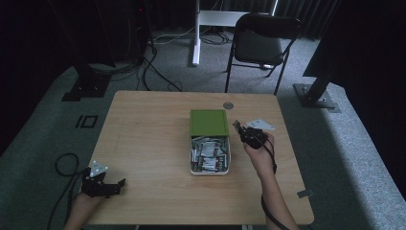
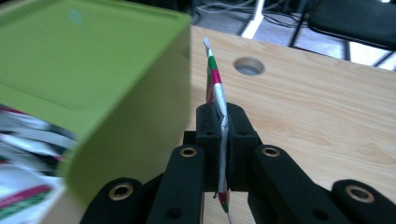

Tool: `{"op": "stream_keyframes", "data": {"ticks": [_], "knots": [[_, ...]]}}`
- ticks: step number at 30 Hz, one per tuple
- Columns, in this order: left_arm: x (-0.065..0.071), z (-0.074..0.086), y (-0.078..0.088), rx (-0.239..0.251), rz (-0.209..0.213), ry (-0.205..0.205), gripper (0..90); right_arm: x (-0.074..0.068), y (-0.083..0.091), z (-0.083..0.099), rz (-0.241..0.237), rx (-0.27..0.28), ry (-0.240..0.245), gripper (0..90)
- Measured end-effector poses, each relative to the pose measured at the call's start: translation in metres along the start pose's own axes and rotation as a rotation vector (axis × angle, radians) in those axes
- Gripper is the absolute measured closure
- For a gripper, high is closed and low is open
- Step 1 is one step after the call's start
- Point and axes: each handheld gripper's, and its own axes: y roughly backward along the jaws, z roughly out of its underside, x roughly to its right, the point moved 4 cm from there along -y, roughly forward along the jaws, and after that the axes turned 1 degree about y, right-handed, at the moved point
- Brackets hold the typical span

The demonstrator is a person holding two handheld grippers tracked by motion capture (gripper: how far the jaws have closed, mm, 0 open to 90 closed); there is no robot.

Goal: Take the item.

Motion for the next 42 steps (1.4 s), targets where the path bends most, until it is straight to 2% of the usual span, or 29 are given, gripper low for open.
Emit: {"op": "stream_keyframes", "data": {"ticks": [6, 8, 11, 17, 22, 23, 26, 28, 29, 32, 33, 34, 35, 36, 42], "knots": [[0.0, 0.0, 0.0, 0.0, 0.0, 0.0, 1.3, -0.002, -0.015, 0.01, -0.014, -0.024, -0.047, 86.3], [0.0, 0.0, 0.0, 0.0, 0.0, 0.0, 1.3, -0.002, -0.018, 0.011, -0.012, -0.032, -0.047, 86.3], [0.0, 0.0, 0.0, 0.0, 0.0, 0.0, 1.3, -0.001, -0.028, 0.017, -0.023, -0.042, -0.09, 86.3], [0.0, 0.0, 0.0, 0.0, 0.0, 0.0, 1.3, -0.002, -0.037, 0.02, -0.025, -0.065, -0.091, 86.3], [0.0, 0.0, 0.0, 0.0, 0.0, 0.0, 1.3, 0.001, -0.042, 0.024, -0.024, -0.077, -0.117, 86.3], [0.0, 0.0, 0.0, 0.0, 0.0, 0.0, 1.3, 0.003, -0.043, 0.027, -0.039, -0.081, -0.147, 86.2], [0.0, 0.0, 0.0, 0.0, 0.0, 0.0, 1.3, 0.003, -0.043, 0.029, -0.032, -0.089, -0.14, 86.2], [0.0, 0.0, 0.0, 0.0, 0.0, 0.0, 1.3, 0.004, -0.045, 0.034, -0.033, -0.096, -0.153, 86.2], [0.0, 0.0, 0.0, 0.0, 0.0, 0.0, 1.3, 0.005, -0.045, 0.036, -0.017, -0.1, -0.14, 86.2], [0.0, 0.0, 0.0, 0.0, 0.0, 0.0, 1.3, 0.008, -0.044, 0.036, -0.011, -0.102, -0.141, 85.9], [0.0, 0.0, 0.0, 0.0, 0.0, 0.0, 1.3, 0.009, -0.044, 0.036, -0.006, -0.108, -0.131, 85.4], [0.0, 0.0, 0.0, 0.0, 0.0, 0.0, 1.3, 0.012, -0.044, 0.037, -0.007, -0.112, -0.141, 79.3], [0.0, 0.0, 0.0, 0.0, 0.0, 0.0, 1.3, 0.012, -0.044, 0.037, -0.007, -0.112, -0.141, 79.3], [0.0, 0.0, 0.0, 0.0, 0.0, 0.0, 1.3, 0.015, -0.045, 0.038, -0.009, -0.118, -0.135, 75.1], [0.0, 0.0, 0.0, 0.0, 0.0, 0.0, 1.3, 0.026, -0.048, 0.048, 0.015, -0.128, -0.178, 73.1]]}}
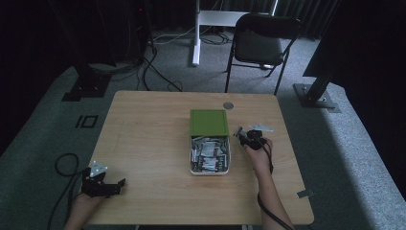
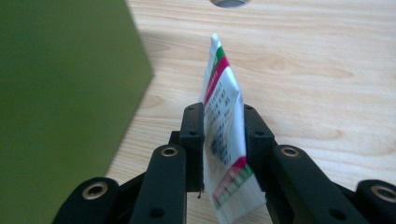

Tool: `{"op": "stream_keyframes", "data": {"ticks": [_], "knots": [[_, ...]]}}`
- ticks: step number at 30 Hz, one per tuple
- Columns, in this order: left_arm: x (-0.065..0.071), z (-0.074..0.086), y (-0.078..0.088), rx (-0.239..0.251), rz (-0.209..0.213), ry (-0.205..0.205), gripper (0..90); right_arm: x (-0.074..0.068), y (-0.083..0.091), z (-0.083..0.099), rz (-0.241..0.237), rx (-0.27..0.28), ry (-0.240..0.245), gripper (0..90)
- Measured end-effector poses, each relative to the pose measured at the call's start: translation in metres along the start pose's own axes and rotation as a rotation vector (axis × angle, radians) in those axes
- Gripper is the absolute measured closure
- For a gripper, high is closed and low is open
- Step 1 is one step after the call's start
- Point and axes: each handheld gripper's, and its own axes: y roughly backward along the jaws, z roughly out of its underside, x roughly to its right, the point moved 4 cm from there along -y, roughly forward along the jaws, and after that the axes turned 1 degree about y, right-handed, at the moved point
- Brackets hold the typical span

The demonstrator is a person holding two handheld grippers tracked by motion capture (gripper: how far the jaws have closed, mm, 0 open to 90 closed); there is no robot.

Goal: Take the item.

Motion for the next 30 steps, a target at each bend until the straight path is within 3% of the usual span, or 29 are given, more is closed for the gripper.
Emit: {"op": "stream_keyframes", "data": {"ticks": [5, 7, 18, 26, 30], "knots": [[0.0, 0.0, 0.0, 0.0, 0.0, 0.0, 1.3, 0.009, -0.002, 0.002, 0.025, 0.002, -0.002, 61.9], [0.0, 0.0, 0.0, 0.0, 0.0, 0.0, 1.3, 0.016, -0.003, 0.004, 0.048, -0.006, 0.0, 53.5], [0.0, 0.0, 0.0, 0.0, 0.0, 0.0, 1.3, 0.03, -0.001, 0.018, 0.071, -0.034, -0.026, 38.1], [0.0, 0.0, 0.0, 0.0, 0.0, 0.0, 1.3, 0.042, 0.019, 0.027, 0.112, -0.035, -0.052, 23.1], [0.0, 0.0, 0.0, 0.0, 0.0, 0.0, 1.3, 0.045, 0.026, 0.03, 0.128, -0.025, -0.059, 21.2]]}}
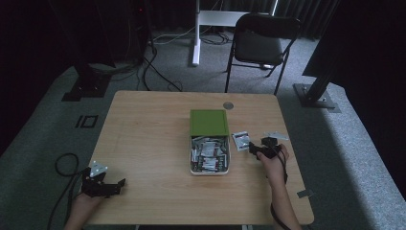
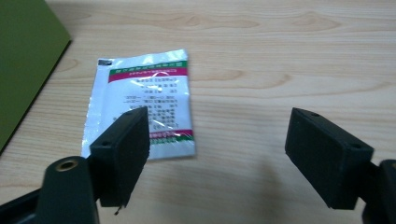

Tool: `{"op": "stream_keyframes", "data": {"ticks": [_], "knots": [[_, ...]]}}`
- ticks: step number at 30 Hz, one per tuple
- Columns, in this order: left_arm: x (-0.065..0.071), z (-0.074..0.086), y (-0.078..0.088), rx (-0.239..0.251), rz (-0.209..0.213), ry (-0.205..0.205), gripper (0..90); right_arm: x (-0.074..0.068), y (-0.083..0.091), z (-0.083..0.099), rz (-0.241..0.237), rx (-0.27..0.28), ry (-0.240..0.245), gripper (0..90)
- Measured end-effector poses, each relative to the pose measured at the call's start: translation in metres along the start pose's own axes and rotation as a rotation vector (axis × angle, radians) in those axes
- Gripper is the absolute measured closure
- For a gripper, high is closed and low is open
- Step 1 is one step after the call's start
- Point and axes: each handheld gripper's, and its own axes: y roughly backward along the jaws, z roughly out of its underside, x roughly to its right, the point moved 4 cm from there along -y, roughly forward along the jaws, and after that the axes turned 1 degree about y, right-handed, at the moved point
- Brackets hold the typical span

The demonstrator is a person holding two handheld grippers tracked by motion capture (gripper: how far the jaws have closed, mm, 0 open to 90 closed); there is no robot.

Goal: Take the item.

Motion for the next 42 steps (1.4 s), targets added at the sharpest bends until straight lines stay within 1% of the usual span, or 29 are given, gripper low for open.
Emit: {"op": "stream_keyframes", "data": {"ticks": [2, 3, 4, 6, 7, 8, 9, 11, 12, 13, 15, 16, 19, 20, 23, 24, 26, 28, 30, 31, 32, 33, 34, 35, 36, 37, 38, 39, 42], "knots": [[0.0, 0.0, 0.0, 0.0, 0.0, 0.0, 1.3, 0.004, 0.006, 0.003, 0.015, -0.002, -0.017, 20.8], [0.0, 0.0, 0.0, 0.0, 0.0, 0.0, 1.3, 0.005, 0.008, 0.005, 0.012, -0.005, -0.019, 20.8], [0.0, 0.0, 0.0, 0.0, 0.0, 0.0, 1.3, 0.007, 0.012, 0.009, 0.013, -0.023, -0.012, 20.9], [0.0, 0.0, 0.0, 0.0, 0.0, 0.0, 1.3, 0.008, 0.013, 0.012, 0.012, -0.03, -0.018, 20.8], [0.0, 0.0, 0.0, 0.0, 0.0, 0.0, 1.3, 0.009, 0.016, 0.013, 0.01, -0.025, -0.025, 20.3], [0.0, 0.0, 0.0, 0.0, 0.0, 0.0, 1.3, 0.013, 0.021, 0.018, 0.03, -0.021, -0.023, 20.1], [0.0, 0.0, 0.0, 0.0, 0.0, 0.0, 1.3, 0.013, 0.021, 0.018, 0.03, -0.021, -0.023, 20.1], [0.0, 0.0, 0.0, 0.0, 0.0, 0.0, 1.3, 0.018, 0.027, 0.022, 0.045, -0.008, -0.047, 20.0], [0.0, 0.0, 0.0, 0.0, 0.0, 0.0, 1.3, 0.018, 0.027, 0.022, 0.045, -0.008, -0.047, 20.0], [0.0, 0.0, 0.0, 0.0, 0.0, 0.0, 1.3, 0.021, 0.032, 0.025, 0.065, -0.008, -0.02, 20.0], [0.0, 0.0, 0.0, 0.0, 0.0, 0.0, 1.3, 0.022, 0.034, 0.027, 0.07, -0.007, -0.02, 20.0], [0.0, 0.0, 0.0, 0.0, 0.0, 0.0, 1.3, 0.024, 0.039, 0.032, 0.077, -0.018, -0.002, 20.0], [0.0, 0.0, 0.0, 0.0, 0.0, 0.0, 1.3, 0.024, 0.044, 0.036, 0.081, -0.029, 0.003, 19.0], [0.0, 0.0, 0.0, -0.001, 0.0, -0.002, 1.3, 0.024, 0.049, 0.04, 0.08, -0.024, -0.012, 18.0], [0.0, 0.0, 0.0, -0.001, 0.0, -0.002, 1.3, 0.025, 0.056, 0.045, 0.108, -0.028, -0.035, 17.4], [0.0, 0.0, 0.0, -0.001, 0.0, -0.002, 1.3, 0.025, 0.056, 0.045, 0.108, -0.028, -0.035, 17.4], [0.0, 0.0, 0.0, 0.0, 0.0, -0.002, 1.3, 0.027, 0.061, 0.049, 0.137, -0.03, -0.044, 15.6], [0.0, 0.0, 0.0, 0.0, 0.0, -0.002, 1.3, 0.027, 0.067, 0.054, 0.157, -0.016, -0.043, 15.6], [0.0, 0.0, 0.0, 0.0, 0.0, -0.002, 1.3, 0.027, 0.069, 0.056, 0.163, -0.02, -0.042, 15.6], [0.0, 0.0, 0.0, 0.0, 0.0, -0.002, 1.3, 0.026, 0.071, 0.06, 0.174, -0.021, -0.037, 15.6], [0.0, 0.0, 0.0, 0.0, 0.0, -0.002, 1.3, 0.025, 0.072, 0.062, 0.17, -0.024, -0.05, 15.6], [0.0, 0.0, 0.0, 0.0, 0.0, -0.002, 1.3, 0.025, 0.072, 0.062, 0.17, -0.024, -0.05, 15.6], [0.0, 0.0, 0.0, 0.0, 0.0, -0.002, 1.3, 0.024, 0.073, 0.065, 0.164, -0.037, -0.061, 15.6], [0.0, 0.0, 0.0, 0.0, 0.0, -0.002, 1.3, 0.023, 0.074, 0.069, 0.159, -0.048, -0.051, 15.6], [0.0, 0.0, 0.0, 0.0, 0.0, -0.002, 1.3, 0.022, 0.074, 0.07, 0.156, -0.042, -0.046, 15.6], [0.0, 0.0, 0.0, 0.0, 0.0, -0.002, 1.3, 0.022, 0.075, 0.071, 0.159, -0.04, -0.058, 15.6], [0.0, 0.0, 0.0, 0.0, 0.0, -0.002, 1.3, 0.022, 0.075, 0.071, 0.159, -0.04, -0.058, 15.6], [0.0, 0.0, 0.0, 0.0, 0.0, -0.002, 1.3, 0.022, 0.075, 0.073, 0.16, -0.041, -0.073, 15.6], [0.0, 0.0, 0.0, 0.0, 0.0, -0.002, 1.3, 0.024, 0.076, 0.08, 0.191, -0.044, -0.087, 15.7]]}}
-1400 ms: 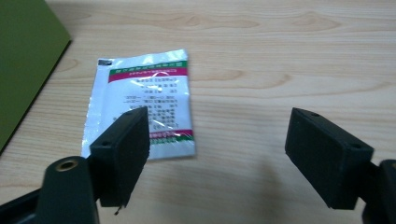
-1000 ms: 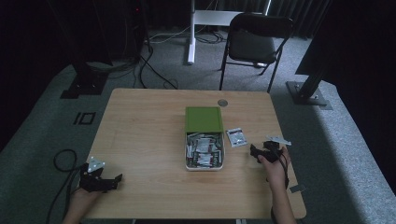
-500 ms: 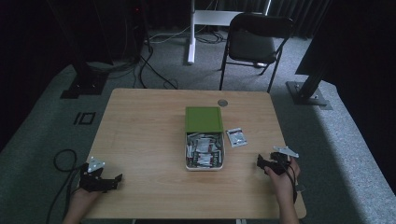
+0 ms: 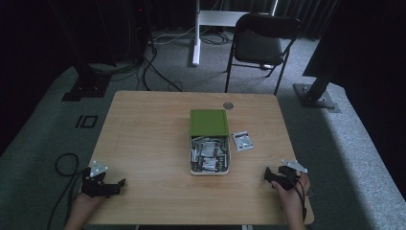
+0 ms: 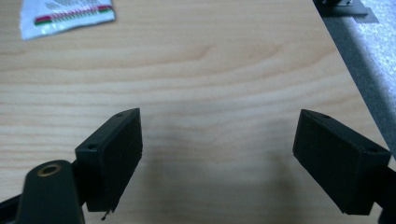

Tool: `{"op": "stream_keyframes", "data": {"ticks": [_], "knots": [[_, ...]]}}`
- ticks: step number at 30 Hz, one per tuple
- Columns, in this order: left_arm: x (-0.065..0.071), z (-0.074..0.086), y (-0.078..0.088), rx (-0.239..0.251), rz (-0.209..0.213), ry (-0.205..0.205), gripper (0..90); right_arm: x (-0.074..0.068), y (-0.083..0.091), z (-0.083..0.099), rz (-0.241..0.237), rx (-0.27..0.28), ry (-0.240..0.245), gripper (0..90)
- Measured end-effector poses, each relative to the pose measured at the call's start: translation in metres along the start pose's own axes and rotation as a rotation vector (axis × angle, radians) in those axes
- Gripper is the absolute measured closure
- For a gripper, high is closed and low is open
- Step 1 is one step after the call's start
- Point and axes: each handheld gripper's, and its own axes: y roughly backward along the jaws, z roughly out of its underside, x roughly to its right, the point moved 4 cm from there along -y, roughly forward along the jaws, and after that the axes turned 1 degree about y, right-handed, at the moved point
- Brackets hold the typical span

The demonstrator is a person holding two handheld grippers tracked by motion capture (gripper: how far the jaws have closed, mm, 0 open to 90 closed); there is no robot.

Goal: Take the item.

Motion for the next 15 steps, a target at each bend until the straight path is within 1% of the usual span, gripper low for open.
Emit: {"op": "stream_keyframes", "data": {"ticks": [3, 4, 6, 9, 10, 11, 13, 15], "knots": [[0.0, 0.0, 0.0, 0.0, 0.0, 0.0, 1.3, 0.0, 0.001, 0.004, 0.001, -0.006, 0.0, 15.6], [0.0, 0.0, 0.0, 0.0, 0.0, 0.0, 1.3, 0.0, 0.003, 0.007, 0.008, -0.012, -0.009, 10.5], [0.0, 0.0, 0.0, 0.0, 0.0, 0.0, 1.3, 0.0, 0.006, 0.011, 0.035, -0.004, -0.031, 10.5], [0.0, 0.0, 0.0, 0.0, 0.0, 0.0, 1.3, 0.0, 0.009, 0.013, 0.022, -0.007, -0.044, 10.5], [0.0, 0.0, 0.0, 0.0, 0.0, 0.0, 1.3, 0.0, 0.013, 0.016, 0.05, 0.003, -0.046, 10.5], [0.0, 0.0, 0.0, 0.0, 0.0, 0.0, 1.3, 0.0, 0.013, 0.016, 0.05, 0.003, -0.046, 10.5], [0.0, 0.0, 0.0, 0.0, 0.0, 0.0, 1.3, 0.001, 0.015, 0.02, 0.053, -0.002, -0.078, 10.5], [0.0, 0.0, 0.0, 0.0, 0.0, 0.0, 1.3, 0.002, 0.015, 0.021, 0.056, -0.005, -0.077, 10.5]]}}
